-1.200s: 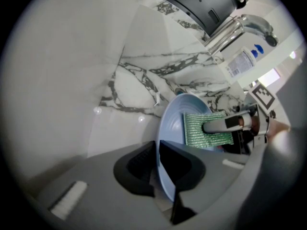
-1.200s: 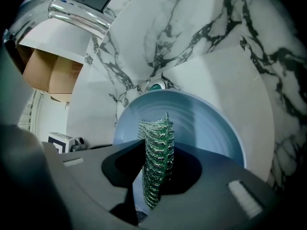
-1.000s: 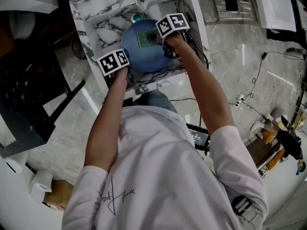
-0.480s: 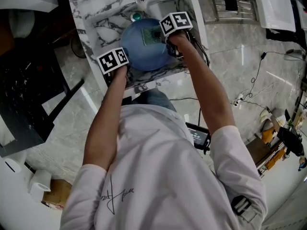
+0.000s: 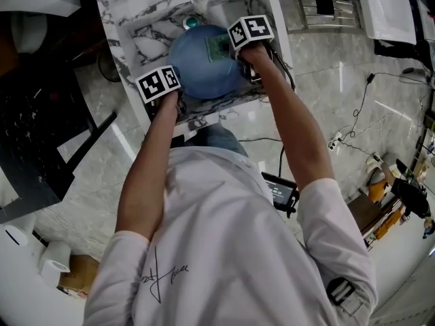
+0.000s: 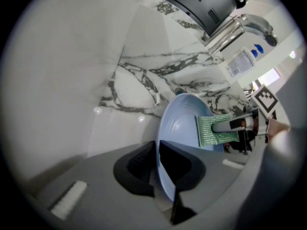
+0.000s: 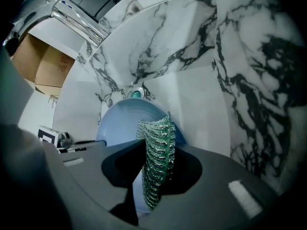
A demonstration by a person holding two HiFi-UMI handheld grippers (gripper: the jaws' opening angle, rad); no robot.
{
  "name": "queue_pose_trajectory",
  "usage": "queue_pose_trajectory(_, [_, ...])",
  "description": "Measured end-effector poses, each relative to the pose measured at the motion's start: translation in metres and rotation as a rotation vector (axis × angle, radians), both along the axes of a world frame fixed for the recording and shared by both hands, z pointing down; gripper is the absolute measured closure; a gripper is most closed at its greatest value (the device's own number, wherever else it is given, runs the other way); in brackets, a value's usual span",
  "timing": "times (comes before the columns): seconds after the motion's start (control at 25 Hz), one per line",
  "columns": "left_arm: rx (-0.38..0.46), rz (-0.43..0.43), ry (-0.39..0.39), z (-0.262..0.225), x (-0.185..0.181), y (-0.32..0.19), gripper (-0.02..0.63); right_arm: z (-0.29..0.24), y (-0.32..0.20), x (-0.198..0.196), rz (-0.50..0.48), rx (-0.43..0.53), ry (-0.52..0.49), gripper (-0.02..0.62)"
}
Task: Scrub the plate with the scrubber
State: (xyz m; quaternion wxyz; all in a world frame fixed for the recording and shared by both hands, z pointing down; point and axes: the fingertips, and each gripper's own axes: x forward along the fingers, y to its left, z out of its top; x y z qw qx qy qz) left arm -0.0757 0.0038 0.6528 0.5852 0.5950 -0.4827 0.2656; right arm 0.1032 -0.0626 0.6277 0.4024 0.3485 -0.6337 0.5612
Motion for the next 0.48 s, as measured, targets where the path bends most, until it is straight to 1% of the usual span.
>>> queue_pose_trajectory(0.48, [0.002,0.004,-0.002,0.001,0.0,0.0,0.523,-0.003,-0.001,0.022,-0.018,0.02,0.113,0.528])
